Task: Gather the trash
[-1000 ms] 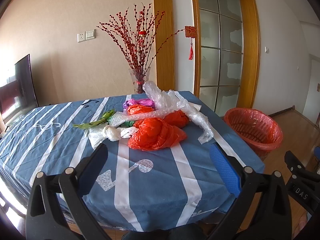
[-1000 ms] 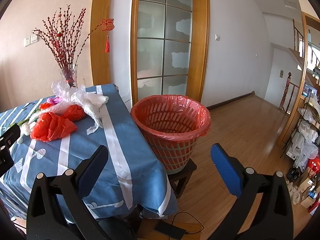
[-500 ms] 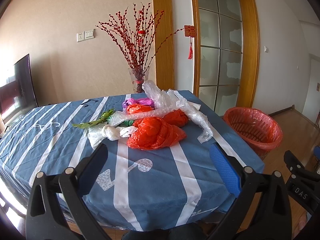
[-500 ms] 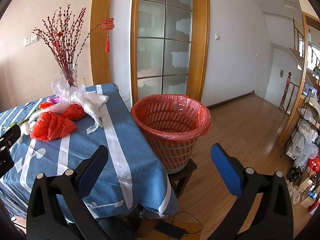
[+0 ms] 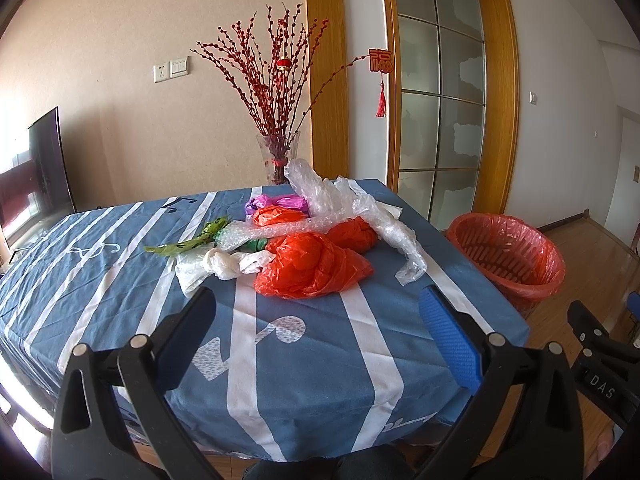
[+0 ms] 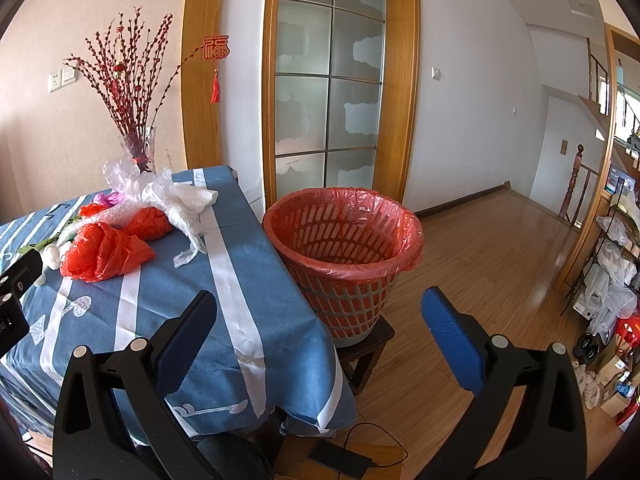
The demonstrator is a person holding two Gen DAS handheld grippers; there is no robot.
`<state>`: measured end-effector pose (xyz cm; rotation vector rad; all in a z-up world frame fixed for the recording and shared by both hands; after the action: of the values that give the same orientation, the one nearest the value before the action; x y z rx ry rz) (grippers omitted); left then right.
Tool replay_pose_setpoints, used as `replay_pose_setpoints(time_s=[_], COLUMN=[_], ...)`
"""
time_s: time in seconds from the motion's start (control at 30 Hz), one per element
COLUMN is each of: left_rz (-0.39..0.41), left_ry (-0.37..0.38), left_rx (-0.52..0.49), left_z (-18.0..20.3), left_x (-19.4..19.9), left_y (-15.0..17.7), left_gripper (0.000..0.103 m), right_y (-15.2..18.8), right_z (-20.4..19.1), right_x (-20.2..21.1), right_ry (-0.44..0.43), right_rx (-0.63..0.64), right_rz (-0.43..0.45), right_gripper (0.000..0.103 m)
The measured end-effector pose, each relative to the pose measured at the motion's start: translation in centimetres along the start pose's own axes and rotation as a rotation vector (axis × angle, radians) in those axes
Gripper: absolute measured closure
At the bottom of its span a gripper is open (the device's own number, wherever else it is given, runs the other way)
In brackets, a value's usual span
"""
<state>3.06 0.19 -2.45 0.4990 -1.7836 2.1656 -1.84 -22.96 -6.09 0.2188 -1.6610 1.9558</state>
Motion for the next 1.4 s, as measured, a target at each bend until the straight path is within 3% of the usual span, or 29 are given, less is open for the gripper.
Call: replay_pose_setpoints(time_s=[1.4], left_rz=[-0.048], left_ry=[-0.009], left_rx=[0.027], left_z=[-0.4], left_x=[-1.0], left_y=[1.4], left_gripper=[0.004], right_y=[0.0], right_z=[-0.2], right_x=[-1.2], right_ry=[-0.010], right_rx=[-0.006], right_rz=[-0.026], right_gripper=[0.002])
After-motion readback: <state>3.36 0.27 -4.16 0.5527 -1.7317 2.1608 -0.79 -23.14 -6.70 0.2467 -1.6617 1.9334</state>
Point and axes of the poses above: each gripper's, at about its wrist camera, not at the fingertips, and x roughly against the way its jaws point, z to its right, y to its underside, the point moved 3 cm from there along -x, roughly the way its jaws point, and after that the axes turned 14 degrees about x, right-handed, at the moved point
